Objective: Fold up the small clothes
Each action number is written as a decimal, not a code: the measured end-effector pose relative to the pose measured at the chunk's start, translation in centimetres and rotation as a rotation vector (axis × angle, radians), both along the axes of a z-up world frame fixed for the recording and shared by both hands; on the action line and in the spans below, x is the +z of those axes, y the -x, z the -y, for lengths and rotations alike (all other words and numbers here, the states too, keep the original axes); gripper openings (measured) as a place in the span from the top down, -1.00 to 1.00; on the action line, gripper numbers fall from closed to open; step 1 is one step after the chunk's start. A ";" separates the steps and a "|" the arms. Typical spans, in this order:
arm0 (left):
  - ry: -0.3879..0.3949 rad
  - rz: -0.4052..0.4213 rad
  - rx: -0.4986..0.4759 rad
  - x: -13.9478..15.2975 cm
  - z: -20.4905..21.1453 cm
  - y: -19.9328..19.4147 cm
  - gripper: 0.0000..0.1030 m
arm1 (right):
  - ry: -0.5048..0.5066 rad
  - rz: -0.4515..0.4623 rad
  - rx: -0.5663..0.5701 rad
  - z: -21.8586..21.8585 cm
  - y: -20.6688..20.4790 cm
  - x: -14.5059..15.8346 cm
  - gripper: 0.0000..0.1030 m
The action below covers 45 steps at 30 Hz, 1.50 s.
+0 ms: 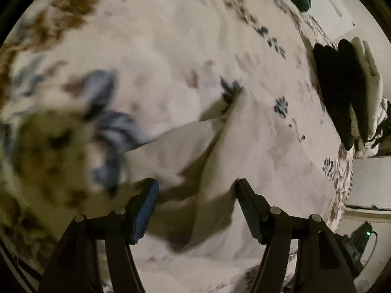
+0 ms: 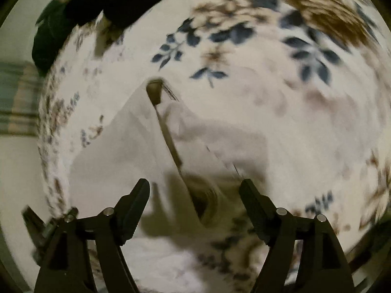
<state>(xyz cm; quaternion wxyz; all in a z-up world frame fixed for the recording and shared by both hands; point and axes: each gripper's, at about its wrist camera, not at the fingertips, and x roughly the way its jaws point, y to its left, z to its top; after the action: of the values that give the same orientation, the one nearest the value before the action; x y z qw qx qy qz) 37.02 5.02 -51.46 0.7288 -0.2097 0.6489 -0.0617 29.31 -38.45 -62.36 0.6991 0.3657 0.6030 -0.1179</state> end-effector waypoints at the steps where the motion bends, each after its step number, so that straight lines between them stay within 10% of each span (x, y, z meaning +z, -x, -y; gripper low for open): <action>1: -0.004 0.002 -0.004 -0.2 0.4 -0.4 -0.24 | 0.009 -0.008 0.013 -0.2 -0.7 -0.5 -0.53; 6: 0.041 0.094 -0.065 1.5 2.5 -0.5 -0.13 | 0.019 0.089 0.124 -1.7 -2.4 0.7 0.57; 8: 0.166 0.120 -0.089 2.3 3.0 -0.4 0.93 | -0.057 0.140 0.122 -1.8 -2.1 1.7 0.64; 11: 0.411 0.128 -0.034 2.3 2.6 -0.3 0.86 | -0.393 0.255 -0.015 0.0 -1.3 1.1 0.77; 16: 0.308 0.006 0.061 -0.9 -0.3 -1.2 0.82 | -0.541 0.155 -0.252 4.4 0.8 -4.6 0.87; 19: 0.307 0.013 0.095 0.4 -2.0 -0.8 0.10 | -0.481 0.095 -0.221 4.9 1.0 -4.8 0.79; 21: 0.254 0.067 0.064 2.8 -2.3 -0.4 -0.39 | -0.392 0.098 -0.148 4.5 0.6 -2.4 0.16; 23: 0.193 0.099 0.029 4.0 -2.6 -0.2 -0.47 | -0.256 0.110 -0.080 3.9 0.5 0.2 -0.46; 28: 0.143 0.042 -0.038 1.8 -2.2 -1.2 -0.50 | -0.043 0.052 0.056 1.7 -0.7 1.6 -0.74; 35: 0.053 0.024 -0.205 -0.3 3.7 -1.8 -0.50 | 0.007 -0.027 0.185 -0.8 -2.3 -1.8 -0.81; 37: 0.118 0.056 -0.215 0.9 4.5 -1.5 -0.19 | -0.018 -0.014 0.192 -1.2 -2.3 -1.8 -0.39; 40: 0.286 0.056 -0.198 1.7 4.8 -1.2 0.91 | -0.046 0.037 0.164 -0.8 -1.9 -1.0 0.55; 45: 0.554 0.002 -0.024 -0.5 3.0 -1.0 0.87 | -0.439 0.204 -0.017 1.2 -0.7 -1.1 0.69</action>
<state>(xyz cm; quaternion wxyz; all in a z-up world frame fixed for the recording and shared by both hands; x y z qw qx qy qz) 38.07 2.04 -51.92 0.6435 -0.3934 0.6090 -0.2455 29.97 -39.68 -63.48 0.6593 0.5239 0.5373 0.0475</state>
